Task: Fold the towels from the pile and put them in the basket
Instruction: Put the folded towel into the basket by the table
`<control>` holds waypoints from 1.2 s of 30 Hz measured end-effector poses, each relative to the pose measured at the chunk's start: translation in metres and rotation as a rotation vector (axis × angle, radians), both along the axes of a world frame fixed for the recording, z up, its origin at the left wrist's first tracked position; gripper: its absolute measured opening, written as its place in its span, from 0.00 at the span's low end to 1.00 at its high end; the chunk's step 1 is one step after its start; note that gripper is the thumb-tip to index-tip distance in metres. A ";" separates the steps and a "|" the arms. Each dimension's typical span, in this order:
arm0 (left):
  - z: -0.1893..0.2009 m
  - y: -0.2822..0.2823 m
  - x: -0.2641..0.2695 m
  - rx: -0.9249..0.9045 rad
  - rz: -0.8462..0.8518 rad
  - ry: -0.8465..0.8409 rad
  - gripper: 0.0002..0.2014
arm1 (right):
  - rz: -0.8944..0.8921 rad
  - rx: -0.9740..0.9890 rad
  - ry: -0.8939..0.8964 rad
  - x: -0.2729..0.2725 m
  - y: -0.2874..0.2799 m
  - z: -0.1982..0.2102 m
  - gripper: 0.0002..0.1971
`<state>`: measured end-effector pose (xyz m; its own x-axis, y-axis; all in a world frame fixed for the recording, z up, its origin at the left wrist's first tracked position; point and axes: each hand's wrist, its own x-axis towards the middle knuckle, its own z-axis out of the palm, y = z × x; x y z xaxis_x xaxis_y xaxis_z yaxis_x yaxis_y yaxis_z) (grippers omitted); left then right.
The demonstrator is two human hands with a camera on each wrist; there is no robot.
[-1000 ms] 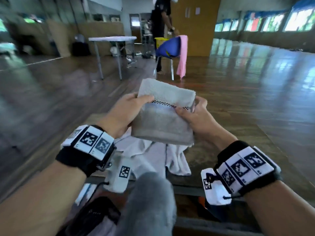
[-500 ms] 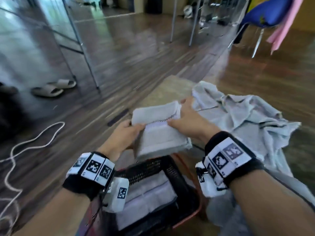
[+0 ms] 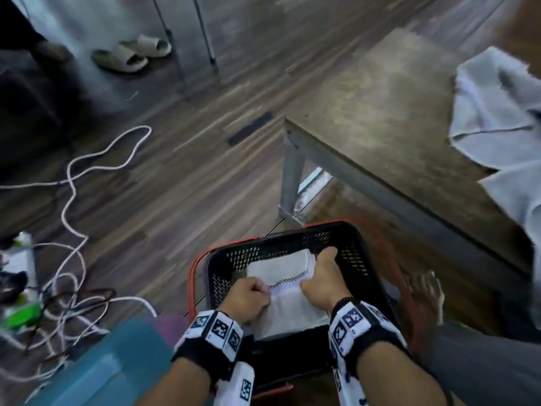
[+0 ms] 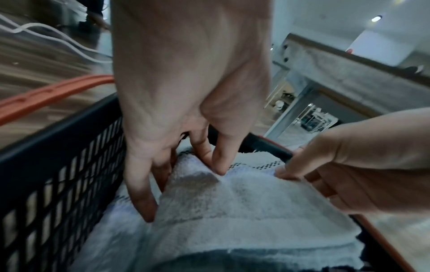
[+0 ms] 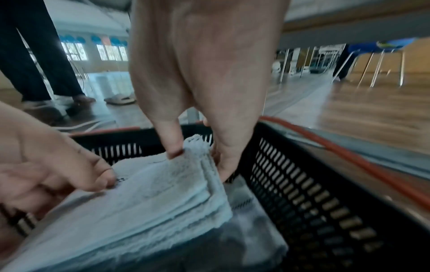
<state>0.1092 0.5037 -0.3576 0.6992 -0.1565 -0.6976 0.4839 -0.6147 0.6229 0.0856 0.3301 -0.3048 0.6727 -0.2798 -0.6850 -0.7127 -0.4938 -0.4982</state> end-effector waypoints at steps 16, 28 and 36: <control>-0.025 -0.005 0.008 0.413 0.042 0.104 0.13 | 0.131 0.276 0.225 -0.005 0.005 -0.077 0.20; -0.019 -0.012 0.006 0.537 -0.127 -0.074 0.20 | 0.324 0.293 0.395 -0.016 0.009 -0.095 0.28; -0.026 -0.011 0.024 0.524 -0.457 0.109 0.41 | 0.349 0.258 0.373 -0.019 0.010 -0.100 0.29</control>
<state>0.1329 0.4928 -0.3833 0.5655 -0.0425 -0.8237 0.1482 -0.9772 0.1522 0.0667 0.3398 -0.4051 0.3951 0.1234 -0.9103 -0.6797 -0.6273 -0.3801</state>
